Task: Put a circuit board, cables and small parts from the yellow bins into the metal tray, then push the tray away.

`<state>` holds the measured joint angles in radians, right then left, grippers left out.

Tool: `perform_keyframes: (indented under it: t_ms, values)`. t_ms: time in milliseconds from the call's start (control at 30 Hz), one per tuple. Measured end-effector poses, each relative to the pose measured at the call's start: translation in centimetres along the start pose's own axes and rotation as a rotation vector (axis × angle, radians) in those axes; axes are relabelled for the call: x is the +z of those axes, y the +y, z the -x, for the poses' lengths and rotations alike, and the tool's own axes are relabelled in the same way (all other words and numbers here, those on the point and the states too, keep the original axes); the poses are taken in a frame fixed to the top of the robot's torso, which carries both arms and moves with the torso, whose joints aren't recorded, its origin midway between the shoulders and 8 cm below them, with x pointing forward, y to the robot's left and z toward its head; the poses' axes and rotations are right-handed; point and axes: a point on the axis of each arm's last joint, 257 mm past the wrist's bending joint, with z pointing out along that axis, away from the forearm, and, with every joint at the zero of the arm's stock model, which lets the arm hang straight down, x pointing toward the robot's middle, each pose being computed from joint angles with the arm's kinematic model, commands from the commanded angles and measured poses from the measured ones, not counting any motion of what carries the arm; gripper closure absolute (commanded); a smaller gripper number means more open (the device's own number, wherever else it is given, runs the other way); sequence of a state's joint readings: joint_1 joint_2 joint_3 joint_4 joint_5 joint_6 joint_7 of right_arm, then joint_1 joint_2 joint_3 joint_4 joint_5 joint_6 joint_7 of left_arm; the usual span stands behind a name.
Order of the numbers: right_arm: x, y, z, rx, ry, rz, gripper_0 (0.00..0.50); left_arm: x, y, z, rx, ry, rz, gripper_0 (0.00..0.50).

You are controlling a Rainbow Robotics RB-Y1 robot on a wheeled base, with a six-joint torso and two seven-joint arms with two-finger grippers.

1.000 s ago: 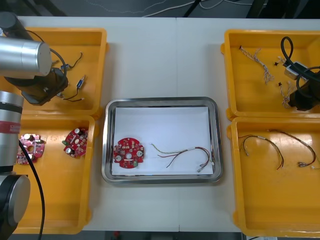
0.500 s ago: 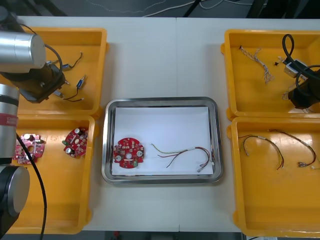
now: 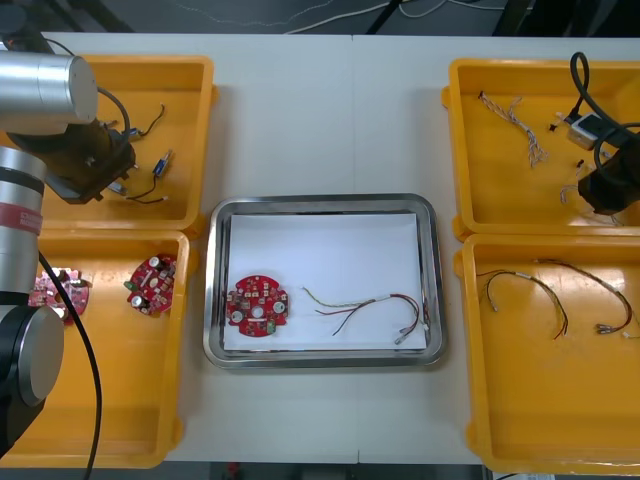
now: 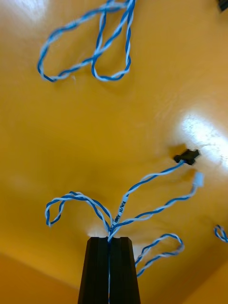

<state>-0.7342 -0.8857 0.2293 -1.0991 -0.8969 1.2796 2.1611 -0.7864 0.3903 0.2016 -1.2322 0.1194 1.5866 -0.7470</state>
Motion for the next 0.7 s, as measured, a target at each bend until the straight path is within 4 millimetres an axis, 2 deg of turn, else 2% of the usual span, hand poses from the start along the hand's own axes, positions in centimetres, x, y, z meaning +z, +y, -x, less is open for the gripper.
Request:
perform_keyframes:
  t_ms: [200, 700]
  values:
    - [-3.1, -0.3, 1.4, 0.003, -0.030, 0.023, 0.500, 0.3, 0.0, -0.4, -0.009, 0.026, 0.001, 0.046]
    - [-8.8, 0.9, 1.0, -0.016, 0.001, 0.093, 0.500, -0.5, -0.7, 0.3, -0.030, 0.027, -0.023, 0.044]
